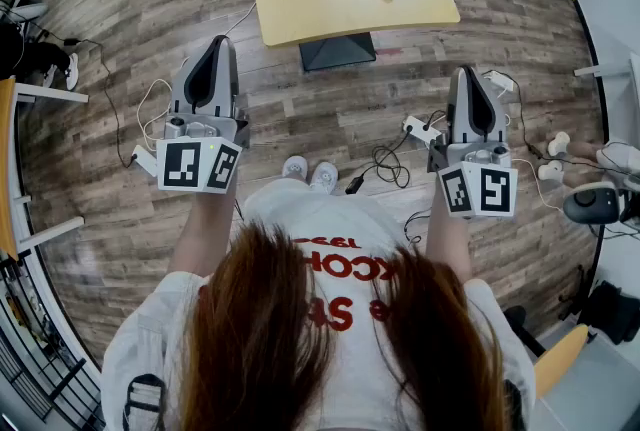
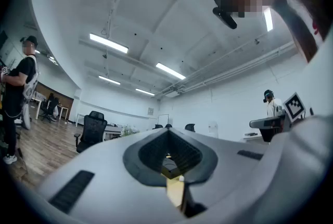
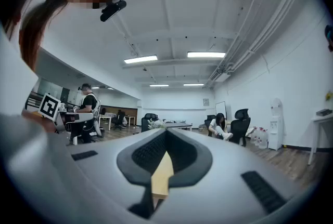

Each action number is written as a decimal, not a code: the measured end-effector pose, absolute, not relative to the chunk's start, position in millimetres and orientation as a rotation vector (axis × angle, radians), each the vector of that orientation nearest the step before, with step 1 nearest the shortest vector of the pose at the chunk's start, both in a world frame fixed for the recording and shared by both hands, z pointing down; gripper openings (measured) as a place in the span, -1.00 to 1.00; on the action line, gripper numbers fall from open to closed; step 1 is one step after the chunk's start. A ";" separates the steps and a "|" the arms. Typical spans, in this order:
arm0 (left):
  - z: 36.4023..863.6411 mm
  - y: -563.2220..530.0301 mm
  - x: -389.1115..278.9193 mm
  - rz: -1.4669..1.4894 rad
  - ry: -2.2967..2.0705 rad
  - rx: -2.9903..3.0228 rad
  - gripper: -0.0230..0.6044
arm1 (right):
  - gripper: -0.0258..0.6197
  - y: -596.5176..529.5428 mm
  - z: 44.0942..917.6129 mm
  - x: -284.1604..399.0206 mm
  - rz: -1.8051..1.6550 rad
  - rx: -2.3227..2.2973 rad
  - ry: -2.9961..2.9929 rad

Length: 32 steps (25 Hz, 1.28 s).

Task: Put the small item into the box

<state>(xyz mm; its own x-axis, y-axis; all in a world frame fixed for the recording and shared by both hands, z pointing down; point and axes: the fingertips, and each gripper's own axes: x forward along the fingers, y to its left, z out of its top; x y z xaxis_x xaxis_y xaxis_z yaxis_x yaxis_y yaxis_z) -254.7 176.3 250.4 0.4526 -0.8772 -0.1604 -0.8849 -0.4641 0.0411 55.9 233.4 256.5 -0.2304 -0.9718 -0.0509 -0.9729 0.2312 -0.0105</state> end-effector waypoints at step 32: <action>245.9 -46.3 -220.0 0.328 1.432 -2.754 -0.91 | -0.91 58.3 241.2 73.6 0.016 -1.974 2.267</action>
<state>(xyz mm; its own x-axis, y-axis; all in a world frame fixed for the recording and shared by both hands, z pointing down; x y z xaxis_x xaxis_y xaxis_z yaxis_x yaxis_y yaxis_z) -220.0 -46.3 245.9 0.5572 -0.8072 -0.1949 -0.8115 -0.5791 0.0787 73.6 58.3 241.2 -0.1325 -0.9852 -0.1087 -0.9866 0.1416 -0.0807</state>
